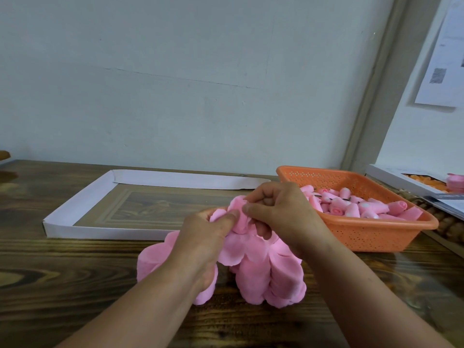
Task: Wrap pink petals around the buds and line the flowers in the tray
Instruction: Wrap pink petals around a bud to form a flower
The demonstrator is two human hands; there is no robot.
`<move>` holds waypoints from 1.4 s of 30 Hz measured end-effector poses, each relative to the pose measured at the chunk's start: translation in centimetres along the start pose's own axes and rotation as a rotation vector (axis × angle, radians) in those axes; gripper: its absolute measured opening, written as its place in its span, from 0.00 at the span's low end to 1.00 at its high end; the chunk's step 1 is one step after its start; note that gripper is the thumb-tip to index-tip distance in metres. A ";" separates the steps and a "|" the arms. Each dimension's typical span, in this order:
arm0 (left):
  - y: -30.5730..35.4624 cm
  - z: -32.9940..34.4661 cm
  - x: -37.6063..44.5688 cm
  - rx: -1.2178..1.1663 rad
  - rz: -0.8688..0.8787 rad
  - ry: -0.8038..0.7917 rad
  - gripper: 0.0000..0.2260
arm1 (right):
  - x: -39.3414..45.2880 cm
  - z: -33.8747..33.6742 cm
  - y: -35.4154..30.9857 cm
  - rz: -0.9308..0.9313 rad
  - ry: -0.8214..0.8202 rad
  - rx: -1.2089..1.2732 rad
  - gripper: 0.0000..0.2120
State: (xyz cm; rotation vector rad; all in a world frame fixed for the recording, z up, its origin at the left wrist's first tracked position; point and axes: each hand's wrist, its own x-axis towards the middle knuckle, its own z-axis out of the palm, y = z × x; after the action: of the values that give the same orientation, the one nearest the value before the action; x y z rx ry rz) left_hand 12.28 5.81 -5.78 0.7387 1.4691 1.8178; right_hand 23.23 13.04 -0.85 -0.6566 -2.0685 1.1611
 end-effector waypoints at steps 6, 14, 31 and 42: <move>0.0 -0.1 0.1 0.010 -0.015 0.006 0.08 | 0.2 0.4 0.3 -0.062 0.061 -0.040 0.07; -0.1 -0.1 0.2 0.026 -0.011 0.018 0.05 | 0.3 0.6 0.3 -0.104 0.091 -0.135 0.12; 0.8 -0.1 -0.4 0.094 -0.020 0.001 0.07 | 0.3 0.9 0.4 -0.061 0.153 -0.119 0.11; 0.8 0.3 -0.5 0.213 -0.051 0.059 0.07 | 0.8 0.8 0.9 -0.017 0.232 -0.057 0.12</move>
State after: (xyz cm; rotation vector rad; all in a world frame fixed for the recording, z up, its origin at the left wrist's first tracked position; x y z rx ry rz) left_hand 12.71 5.44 -4.97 0.7479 1.7236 1.6751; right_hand 22.22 13.57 -1.65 -0.7624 -1.9125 0.9707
